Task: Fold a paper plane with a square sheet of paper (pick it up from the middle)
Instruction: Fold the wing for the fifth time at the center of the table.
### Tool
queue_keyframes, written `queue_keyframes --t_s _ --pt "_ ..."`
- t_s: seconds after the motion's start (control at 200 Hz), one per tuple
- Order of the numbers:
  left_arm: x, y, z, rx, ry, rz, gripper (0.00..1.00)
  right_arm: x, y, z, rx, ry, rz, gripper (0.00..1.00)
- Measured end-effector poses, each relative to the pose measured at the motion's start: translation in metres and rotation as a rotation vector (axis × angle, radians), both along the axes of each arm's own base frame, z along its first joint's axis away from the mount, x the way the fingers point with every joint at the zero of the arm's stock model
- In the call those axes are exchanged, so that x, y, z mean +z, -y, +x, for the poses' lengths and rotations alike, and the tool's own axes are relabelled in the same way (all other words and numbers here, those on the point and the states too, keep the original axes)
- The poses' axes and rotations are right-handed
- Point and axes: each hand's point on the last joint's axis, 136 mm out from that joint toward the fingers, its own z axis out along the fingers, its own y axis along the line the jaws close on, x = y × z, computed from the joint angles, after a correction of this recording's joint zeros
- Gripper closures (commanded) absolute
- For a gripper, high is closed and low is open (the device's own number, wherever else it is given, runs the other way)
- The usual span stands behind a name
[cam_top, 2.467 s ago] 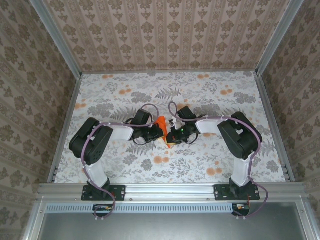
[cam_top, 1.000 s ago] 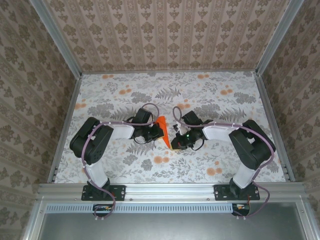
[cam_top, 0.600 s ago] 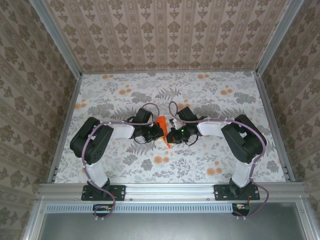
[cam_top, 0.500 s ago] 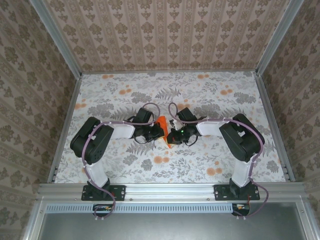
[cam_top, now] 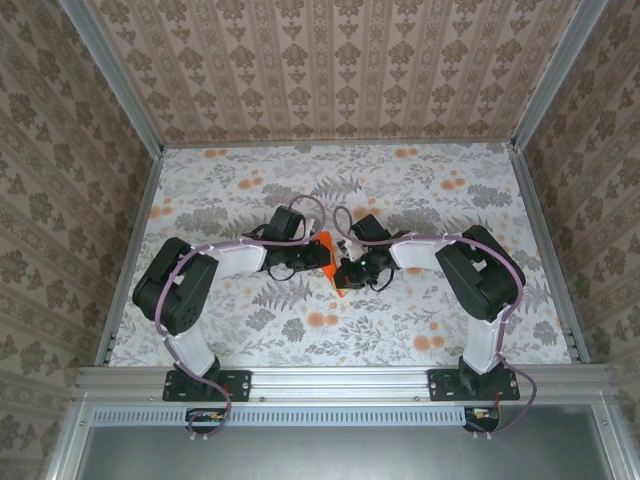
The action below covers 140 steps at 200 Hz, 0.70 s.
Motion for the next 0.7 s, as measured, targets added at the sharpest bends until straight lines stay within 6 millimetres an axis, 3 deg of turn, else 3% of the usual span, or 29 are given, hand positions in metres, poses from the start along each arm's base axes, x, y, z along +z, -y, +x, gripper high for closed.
queue_keyframes --t_s 0.215,0.48,0.7 --pt "-0.001 -0.001 0.002 -0.043 0.049 0.007 0.85 -0.001 0.001 -0.002 0.010 -0.005 -0.007 1.00" --pt "-0.023 -0.004 0.004 -0.045 0.023 0.037 0.87 -0.001 0.001 -0.003 0.028 -0.002 -0.005 1.00" --pt "-0.028 -0.006 0.008 -0.034 0.027 0.044 0.89 -0.001 0.002 -0.007 0.037 -0.013 -0.007 1.00"
